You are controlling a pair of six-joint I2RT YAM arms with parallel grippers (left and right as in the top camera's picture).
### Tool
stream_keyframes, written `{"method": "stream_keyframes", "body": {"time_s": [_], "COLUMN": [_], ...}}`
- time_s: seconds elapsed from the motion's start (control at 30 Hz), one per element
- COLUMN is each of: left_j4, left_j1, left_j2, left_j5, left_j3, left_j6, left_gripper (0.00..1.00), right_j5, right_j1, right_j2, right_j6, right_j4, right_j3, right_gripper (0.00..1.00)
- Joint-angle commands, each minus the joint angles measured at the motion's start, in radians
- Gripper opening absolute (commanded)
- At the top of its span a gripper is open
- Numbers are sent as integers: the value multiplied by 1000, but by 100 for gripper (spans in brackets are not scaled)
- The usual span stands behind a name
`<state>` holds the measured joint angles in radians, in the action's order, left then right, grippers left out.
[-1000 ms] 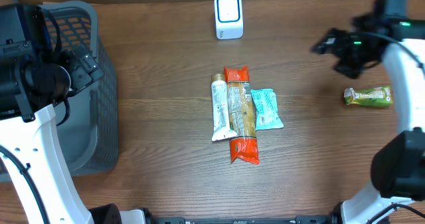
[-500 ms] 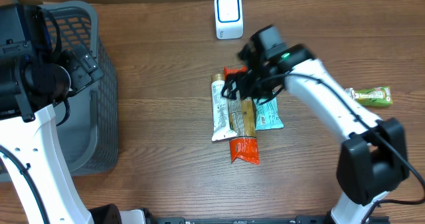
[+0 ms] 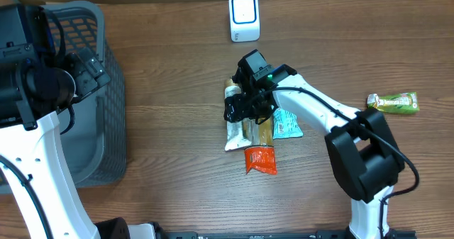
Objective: Scan the item barcode
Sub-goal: 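Reach the right gripper to the white tube and grasp it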
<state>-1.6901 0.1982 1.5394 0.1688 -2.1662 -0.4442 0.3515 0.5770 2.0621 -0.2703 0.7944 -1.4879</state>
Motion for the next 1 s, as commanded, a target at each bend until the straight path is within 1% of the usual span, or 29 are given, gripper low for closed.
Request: {"method": "stream_keyframes", "body": {"time_s": [0.0,0.13,0.2,0.23,0.27,0.33,0.53,0.67,0.77,0.97], "left_j4": [1,1,1,1,1,1,1,1,1,1], "left_j1": [5,5,5,5,5,5,5,5,5,5], "left_j2": [0,0,0,0,0,0,0,0,0,0], "left_j5": [14,14,14,14,14,14,14,14,14,14], "left_j3": [0,0,0,0,0,0,0,0,0,0], "left_j6": [11,11,11,11,11,11,11,11,11,11], "left_gripper": [99,100,100,99,100,100,100,100,100,100], "right_j5": [-18,-13,-6,-6,-2,8,0,5,-2,-23], "right_j1": [6,6,6,6,6,6,6,24,44,74], "right_j2": [55,91,97,97,97,94,39,0,9,29], "right_j6": [-84,-175,-179,-179,-179,-170,-111,-73,-73,-74], "right_j4": [-13,-4,0,3,3,5,55,61,69,76], "right_j3": [8,8,8,8,7,0,-69,-85,-84,-82], "right_gripper": [75,72,69,64,56,54,55,63,65,64]}}
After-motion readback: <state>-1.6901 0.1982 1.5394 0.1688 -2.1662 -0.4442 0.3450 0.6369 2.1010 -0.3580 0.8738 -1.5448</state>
